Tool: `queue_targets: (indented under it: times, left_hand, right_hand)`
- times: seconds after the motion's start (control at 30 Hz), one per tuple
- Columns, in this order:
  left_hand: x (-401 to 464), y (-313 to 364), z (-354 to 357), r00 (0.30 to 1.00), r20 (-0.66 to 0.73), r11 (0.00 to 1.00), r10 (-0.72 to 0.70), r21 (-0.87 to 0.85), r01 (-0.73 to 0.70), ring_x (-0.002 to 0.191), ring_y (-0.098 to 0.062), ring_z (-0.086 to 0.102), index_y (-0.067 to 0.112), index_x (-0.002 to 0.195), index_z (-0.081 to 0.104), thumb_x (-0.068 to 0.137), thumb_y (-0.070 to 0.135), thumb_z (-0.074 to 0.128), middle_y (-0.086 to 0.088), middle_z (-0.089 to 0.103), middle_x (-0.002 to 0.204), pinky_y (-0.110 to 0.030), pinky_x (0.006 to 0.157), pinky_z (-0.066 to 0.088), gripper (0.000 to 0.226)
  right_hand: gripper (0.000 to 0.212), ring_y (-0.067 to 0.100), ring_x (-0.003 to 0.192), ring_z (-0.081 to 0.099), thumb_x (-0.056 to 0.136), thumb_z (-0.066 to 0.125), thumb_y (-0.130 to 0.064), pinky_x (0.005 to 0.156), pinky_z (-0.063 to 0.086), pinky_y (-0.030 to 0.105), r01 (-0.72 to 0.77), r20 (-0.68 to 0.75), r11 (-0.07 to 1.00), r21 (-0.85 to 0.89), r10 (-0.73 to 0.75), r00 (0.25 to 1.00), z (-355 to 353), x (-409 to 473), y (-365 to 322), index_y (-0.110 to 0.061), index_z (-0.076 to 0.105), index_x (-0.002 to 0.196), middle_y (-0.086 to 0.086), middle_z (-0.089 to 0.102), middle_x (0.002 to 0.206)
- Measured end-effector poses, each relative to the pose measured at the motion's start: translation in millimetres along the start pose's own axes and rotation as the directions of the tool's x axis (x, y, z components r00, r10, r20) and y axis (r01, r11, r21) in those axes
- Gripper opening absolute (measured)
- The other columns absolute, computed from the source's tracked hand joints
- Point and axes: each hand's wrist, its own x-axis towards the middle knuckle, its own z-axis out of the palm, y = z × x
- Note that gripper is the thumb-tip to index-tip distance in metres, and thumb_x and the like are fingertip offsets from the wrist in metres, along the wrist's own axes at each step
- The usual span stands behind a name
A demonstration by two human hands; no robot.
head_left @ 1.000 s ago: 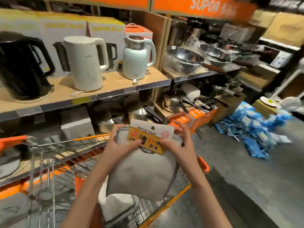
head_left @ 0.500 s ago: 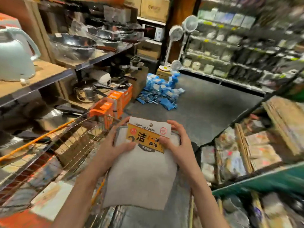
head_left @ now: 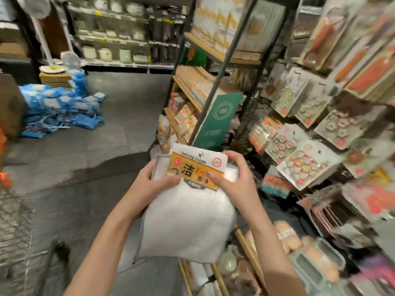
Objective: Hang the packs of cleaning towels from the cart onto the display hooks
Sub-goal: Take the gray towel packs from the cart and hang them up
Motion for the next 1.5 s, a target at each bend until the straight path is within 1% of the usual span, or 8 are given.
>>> queue_targets:
  times: [0.47, 0.73, 0.9, 1.07, 1.23, 1.33, 1.4, 1.5]
  left_hand:
    - [-10, -55, 268, 0.804, 0.573, 0.983, -0.159, 0.017, 0.183, 0.079, -0.016, 0.073, 0.025, 0.105, 0.063, 0.076, 0.008, 0.074, 0.000, 0.077, 0.094, -0.024, 0.061, 0.055, 0.036]
    - [-23, -67, 346, 0.607, 0.777, 0.984, -0.170, 0.104, 0.142, 0.081, 0.005, 0.069, 0.036, 0.096, 0.060, 0.068, 0.017, 0.081, 0.018, 0.074, 0.092, -0.015, 0.065, 0.053, 0.040]
    - [-36, -78, 367, 0.480, 0.837, 0.963, -0.263, 0.194, 0.188, 0.103, -0.026, 0.068, 0.023, 0.120, 0.059, 0.059, 0.021, 0.087, -0.005, 0.073, 0.109, -0.043, 0.090, 0.054, 0.068]
    - [-56, -82, 382, 0.509, 0.840, 0.981, -0.191, 0.186, 0.061, 0.061, 0.028, 0.052, 0.033, 0.107, 0.064, 0.084, 0.025, 0.072, 0.006, 0.060, 0.089, 0.001, 0.046, 0.039, 0.025]
    - [-68, -86, 398, 0.489, 0.854, 0.983, -0.178, 0.179, 0.046, 0.065, 0.042, 0.032, 0.043, 0.094, 0.062, 0.089, 0.034, 0.063, -0.002, 0.044, 0.098, 0.006, 0.057, 0.035, 0.010]
    - [-72, -93, 422, 0.455, 0.868, 0.980, -0.197, 0.164, 0.110, 0.120, -0.001, 0.053, 0.042, 0.091, 0.065, 0.080, 0.026, 0.076, -0.020, 0.059, 0.114, -0.036, 0.096, 0.050, 0.022]
    - [-78, -98, 443, 0.466, 0.862, 0.980, -0.200, 0.170, 0.106, 0.115, -0.035, 0.058, 0.041, 0.092, 0.064, 0.066, 0.033, 0.084, -0.025, 0.061, 0.118, -0.056, 0.103, 0.042, 0.033]
    - [-88, -107, 472, 0.513, 0.839, 0.983, -0.184, 0.144, 0.117, 0.105, -0.037, 0.062, 0.039, 0.096, 0.065, 0.050, 0.046, 0.081, -0.019, 0.068, 0.113, -0.061, 0.102, 0.041, 0.048]
  right_hand:
    - [0.049, 0.005, 0.109, 0.053, 0.076, 0.078, -0.017, 0.088, 0.044, 0.017, -0.285, -0.536, 0.954, -0.092, 0.194, 0.822, -223, -164, 39, -0.047, 0.050, 0.103, -0.012, 0.055, 0.116]
    - [0.049, 0.003, 0.095, 0.054, 0.070, 0.081, -0.013, 0.070, 0.041, 0.005, -0.555, -0.789, 0.826, -0.094, 0.279, 0.548, -263, -220, 33, -0.043, 0.050, 0.094, -0.015, 0.056, 0.101]
    - [0.036, 0.012, 0.088, 0.060, 0.071, 0.079, -0.012, 0.069, 0.048, 0.022, -0.561, -0.886, 0.826, 0.053, 0.298, 0.356, -264, -252, 30, -0.032, 0.052, 0.084, 0.000, 0.061, 0.096]
    - [0.032, 0.012, 0.073, 0.069, 0.076, 0.073, -0.003, 0.066, 0.055, 0.034, -0.484, -0.893, 0.856, 0.183, 0.351, 0.283, -260, -284, 33, -0.021, 0.048, 0.084, -0.002, 0.071, 0.084]
    - [0.027, 0.020, 0.081, 0.070, 0.079, 0.072, -0.006, 0.066, 0.055, 0.037, -0.460, -0.927, 0.862, 0.216, 0.328, 0.181, -276, -325, 40, -0.011, 0.050, 0.095, 0.011, 0.070, 0.095]
    - [0.028, 0.018, 0.080, 0.071, 0.079, 0.072, -0.005, 0.064, 0.057, 0.033, -0.416, -0.932, 0.877, 0.241, 0.329, 0.151, -302, -343, 45, -0.009, 0.050, 0.096, 0.009, 0.070, 0.093]
    - [0.027, 0.011, 0.073, 0.070, 0.079, 0.072, -0.002, 0.056, 0.053, 0.023, -0.410, -0.930, 0.879, 0.243, 0.331, 0.160, -327, -349, 48, -0.010, 0.050, 0.094, 0.007, 0.069, 0.091]
    - [0.029, 0.016, 0.075, 0.070, 0.079, 0.071, -0.001, 0.055, 0.055, 0.024, -0.394, -0.912, 0.871, 0.294, 0.379, 0.158, -364, -355, 52, -0.010, 0.050, 0.096, 0.005, 0.068, 0.092]
